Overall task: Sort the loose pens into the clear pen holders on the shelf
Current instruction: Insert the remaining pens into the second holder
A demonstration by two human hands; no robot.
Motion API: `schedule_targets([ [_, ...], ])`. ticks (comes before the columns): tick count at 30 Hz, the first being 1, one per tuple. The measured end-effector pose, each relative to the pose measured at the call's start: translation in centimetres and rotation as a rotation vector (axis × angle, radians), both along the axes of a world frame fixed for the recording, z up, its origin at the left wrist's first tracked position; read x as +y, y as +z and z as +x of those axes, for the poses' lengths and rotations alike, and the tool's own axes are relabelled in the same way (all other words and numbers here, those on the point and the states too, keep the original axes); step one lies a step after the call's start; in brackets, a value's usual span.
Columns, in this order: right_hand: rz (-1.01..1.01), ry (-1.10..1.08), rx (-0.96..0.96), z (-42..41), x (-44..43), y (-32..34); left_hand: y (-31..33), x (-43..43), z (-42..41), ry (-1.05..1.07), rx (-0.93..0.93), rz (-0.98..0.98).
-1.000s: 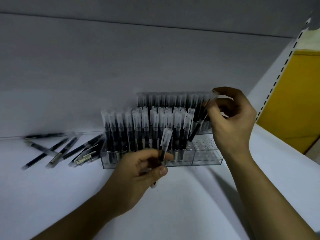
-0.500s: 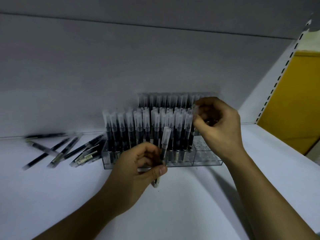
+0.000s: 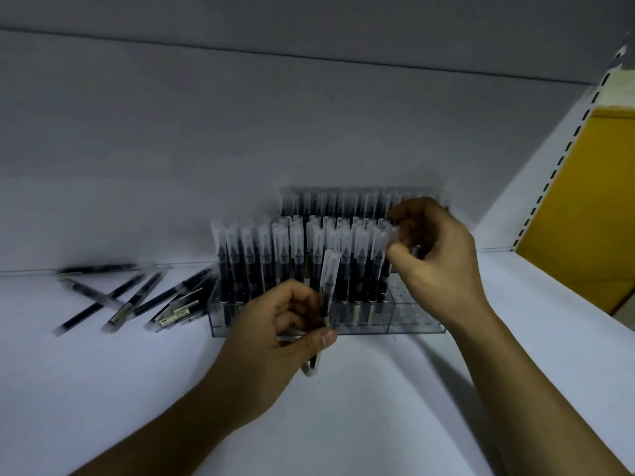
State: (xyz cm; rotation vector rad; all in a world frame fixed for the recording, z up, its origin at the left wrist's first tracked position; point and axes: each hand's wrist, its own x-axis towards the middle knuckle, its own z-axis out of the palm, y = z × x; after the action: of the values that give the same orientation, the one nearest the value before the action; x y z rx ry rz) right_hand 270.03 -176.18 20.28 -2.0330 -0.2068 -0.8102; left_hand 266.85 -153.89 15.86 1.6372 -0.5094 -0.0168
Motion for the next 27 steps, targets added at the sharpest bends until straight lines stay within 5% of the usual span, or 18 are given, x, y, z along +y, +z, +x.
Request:
schedule_targets([
  [6,0.087,0.12,-0.267,-1.0,1.3,-0.1,0.1,0.0,-0.1,0.018,0.005,0.007],
  [13,0.077,0.523,0.005,-1.7,3.2,-1.0,0.2,0.0,-0.1,0.02,-0.028,0.029],
  [20,0.176,0.56,0.041,-1.6,3.4,-0.8,-0.1,0.1,0.1,0.012,-0.022,0.046],
  [27,0.359,0.478,-0.087,-1.5,2.1,0.2,-1.1,0.2,-0.1,-0.047,-0.196,0.436],
])
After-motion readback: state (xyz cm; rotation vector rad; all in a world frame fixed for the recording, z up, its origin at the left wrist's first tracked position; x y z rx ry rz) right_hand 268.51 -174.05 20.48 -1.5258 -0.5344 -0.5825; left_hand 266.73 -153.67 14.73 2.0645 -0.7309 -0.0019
